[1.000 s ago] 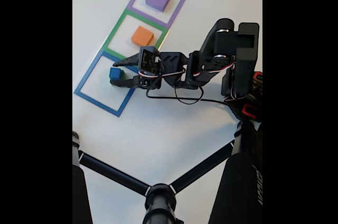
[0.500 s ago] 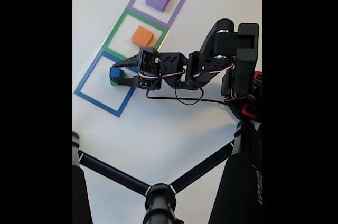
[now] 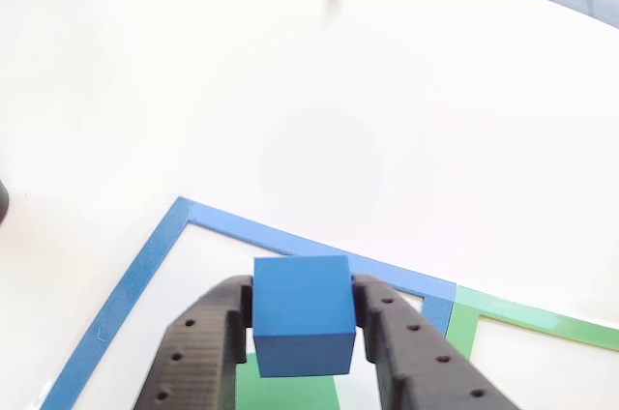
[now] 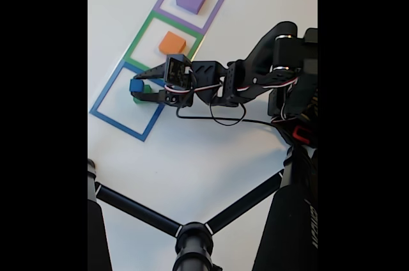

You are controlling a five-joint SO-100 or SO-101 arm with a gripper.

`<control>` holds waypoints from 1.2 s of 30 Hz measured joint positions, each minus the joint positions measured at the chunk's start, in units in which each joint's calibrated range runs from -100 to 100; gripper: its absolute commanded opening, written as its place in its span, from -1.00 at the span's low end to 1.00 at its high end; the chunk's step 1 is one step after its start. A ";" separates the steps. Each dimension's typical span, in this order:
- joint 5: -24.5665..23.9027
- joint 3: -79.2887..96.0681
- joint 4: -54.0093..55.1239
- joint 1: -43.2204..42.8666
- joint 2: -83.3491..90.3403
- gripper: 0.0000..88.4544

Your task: Tower of hanoi

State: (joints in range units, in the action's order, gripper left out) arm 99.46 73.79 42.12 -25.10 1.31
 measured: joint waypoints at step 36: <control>-4.14 -67.64 -122.05 33.24 46.77 -0.91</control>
State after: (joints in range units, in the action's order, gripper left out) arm 95.32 6.15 -79.93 8.13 48.08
